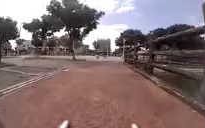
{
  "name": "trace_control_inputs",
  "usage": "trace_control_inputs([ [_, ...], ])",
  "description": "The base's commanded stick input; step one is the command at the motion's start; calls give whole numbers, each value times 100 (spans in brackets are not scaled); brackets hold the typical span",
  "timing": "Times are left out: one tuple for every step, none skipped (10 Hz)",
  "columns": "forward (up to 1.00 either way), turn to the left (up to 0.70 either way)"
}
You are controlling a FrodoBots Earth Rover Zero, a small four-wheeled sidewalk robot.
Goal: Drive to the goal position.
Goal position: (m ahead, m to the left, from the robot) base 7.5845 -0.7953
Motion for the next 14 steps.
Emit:
trace_control_inputs([
  [100,0],
  [100,0],
  [100,0],
  [100,0],
  [100,0],
  [100,0],
  [100,0],
  [100,0],
  [100,0],
  [100,0],
  [100,0],
  [100,0],
  [100,0],
  [100,0],
])
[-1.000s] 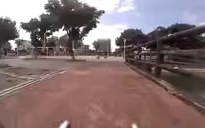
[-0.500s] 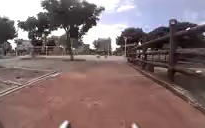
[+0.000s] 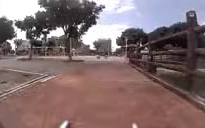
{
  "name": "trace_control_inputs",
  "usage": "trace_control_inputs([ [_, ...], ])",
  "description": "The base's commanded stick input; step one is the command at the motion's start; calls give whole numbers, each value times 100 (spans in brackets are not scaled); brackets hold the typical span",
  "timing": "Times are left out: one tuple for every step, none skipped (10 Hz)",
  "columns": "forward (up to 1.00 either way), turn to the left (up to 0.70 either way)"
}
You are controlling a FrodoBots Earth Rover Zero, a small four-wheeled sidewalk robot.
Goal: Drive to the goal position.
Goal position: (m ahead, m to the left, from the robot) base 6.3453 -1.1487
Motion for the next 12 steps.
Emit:
trace_control_inputs([
  [100,0],
  [100,0],
  [100,0],
  [100,0],
  [100,0],
  [100,0],
  [100,0],
  [100,0],
  [100,0],
  [100,0],
  [100,0],
  [100,0],
])
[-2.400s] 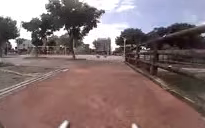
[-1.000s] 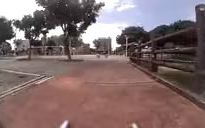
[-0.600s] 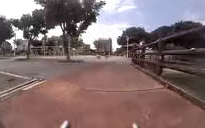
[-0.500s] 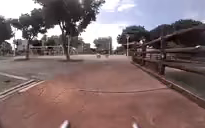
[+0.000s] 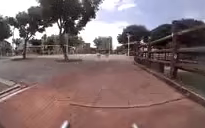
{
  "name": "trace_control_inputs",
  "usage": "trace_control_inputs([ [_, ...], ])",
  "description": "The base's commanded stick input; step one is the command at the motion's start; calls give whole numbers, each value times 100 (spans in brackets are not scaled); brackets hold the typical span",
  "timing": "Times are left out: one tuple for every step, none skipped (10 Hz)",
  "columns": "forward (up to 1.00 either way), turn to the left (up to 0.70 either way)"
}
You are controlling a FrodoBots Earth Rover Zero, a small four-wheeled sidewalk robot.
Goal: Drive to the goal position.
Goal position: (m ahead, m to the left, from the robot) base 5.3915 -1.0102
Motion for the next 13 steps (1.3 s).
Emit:
trace_control_inputs([
  [100,0],
  [100,0],
  [100,0],
  [100,0],
  [100,0],
  [100,-1],
  [100,-30],
  [100,-40],
  [100,-40],
  [100,-40],
  [100,-36],
  [100,0],
  [100,0],
])
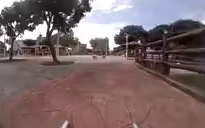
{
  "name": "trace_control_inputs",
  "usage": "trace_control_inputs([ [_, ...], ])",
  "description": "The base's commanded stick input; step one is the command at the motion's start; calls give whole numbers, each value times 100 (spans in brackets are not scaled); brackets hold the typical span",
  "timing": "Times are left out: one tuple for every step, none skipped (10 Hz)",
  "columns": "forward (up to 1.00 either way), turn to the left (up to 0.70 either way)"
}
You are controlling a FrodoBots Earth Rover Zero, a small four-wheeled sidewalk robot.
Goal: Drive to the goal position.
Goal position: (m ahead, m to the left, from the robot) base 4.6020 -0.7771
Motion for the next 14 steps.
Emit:
trace_control_inputs([
  [100,0],
  [100,0],
  [100,0],
  [100,0],
  [100,0],
  [100,0],
  [100,0],
  [100,0],
  [100,0],
  [100,0],
  [100,0],
  [100,0],
  [100,0],
  [100,0],
])
